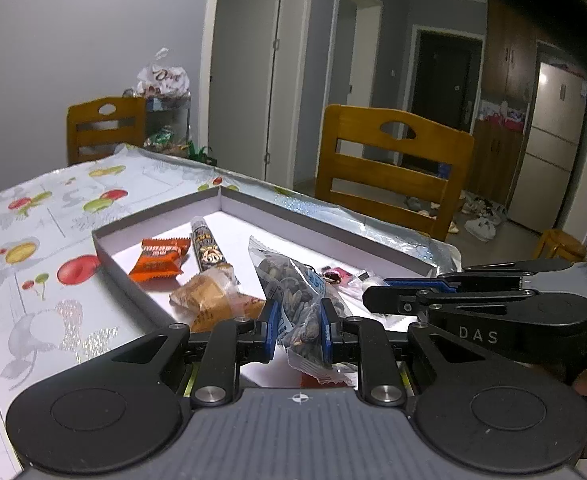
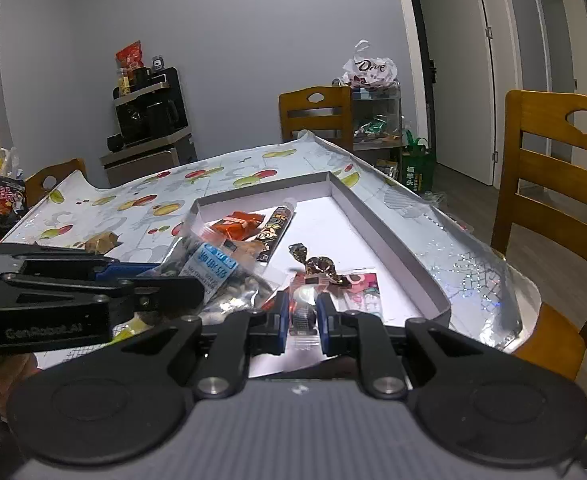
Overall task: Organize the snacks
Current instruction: 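Lower both held snacks into the white box and open both grippers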
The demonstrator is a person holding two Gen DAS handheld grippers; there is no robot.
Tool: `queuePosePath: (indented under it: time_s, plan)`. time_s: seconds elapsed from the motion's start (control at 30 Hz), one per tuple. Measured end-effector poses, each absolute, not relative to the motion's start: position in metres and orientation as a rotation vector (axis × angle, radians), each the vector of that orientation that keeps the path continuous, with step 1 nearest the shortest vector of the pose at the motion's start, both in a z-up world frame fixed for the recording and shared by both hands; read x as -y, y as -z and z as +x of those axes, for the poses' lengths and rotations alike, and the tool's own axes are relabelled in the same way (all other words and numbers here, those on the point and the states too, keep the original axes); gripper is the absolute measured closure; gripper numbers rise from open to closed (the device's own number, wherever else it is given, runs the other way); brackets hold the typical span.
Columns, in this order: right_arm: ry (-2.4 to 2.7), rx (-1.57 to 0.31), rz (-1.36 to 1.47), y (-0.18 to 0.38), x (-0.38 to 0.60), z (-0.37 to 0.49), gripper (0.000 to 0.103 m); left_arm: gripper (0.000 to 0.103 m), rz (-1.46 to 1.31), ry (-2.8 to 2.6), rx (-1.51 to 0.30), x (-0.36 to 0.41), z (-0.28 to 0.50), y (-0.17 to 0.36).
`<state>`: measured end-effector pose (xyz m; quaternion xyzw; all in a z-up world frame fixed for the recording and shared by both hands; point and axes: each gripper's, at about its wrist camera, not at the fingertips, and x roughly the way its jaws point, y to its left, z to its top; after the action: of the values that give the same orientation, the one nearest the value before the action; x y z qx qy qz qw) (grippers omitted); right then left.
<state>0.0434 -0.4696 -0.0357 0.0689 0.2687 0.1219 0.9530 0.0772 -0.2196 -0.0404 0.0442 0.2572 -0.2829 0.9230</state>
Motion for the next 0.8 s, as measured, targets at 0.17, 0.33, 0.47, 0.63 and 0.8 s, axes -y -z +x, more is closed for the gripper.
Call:
queuePosePath:
  time_s: [0.17, 0.33, 0.47, 0.63, 0.8]
  plan:
    - [-0.237, -0.537, 0.146, 0.034, 0.471, 0.043, 0.089, 0.08, 0.102, 0.557, -0.505, 0.223, 0.086, 0.035]
    - [-0.207, -0.526, 0.163, 0.034, 0.471, 0.043, 0.089, 0.08, 0.11, 0.544, -0.497, 0.227, 0.092, 0.034]
    - [-0.18, -0.525, 0.183, 0.035, 0.473, 0.044, 0.089, 0.08, 0.116, 0.551, -0.512, 0.232, 0.094, 0.04]
    - [-0.159, -0.541, 0.194, 0.039, 0.475, 0.046, 0.089, 0.08, 0.116, 0.572, -0.538, 0.238, 0.094, 0.047]
    - [-0.131, -0.548, 0.228, 0.04, 0.482, 0.051, 0.089, 0.08, 0.113, 0.592, -0.564, 0.242, 0.094, 0.052]
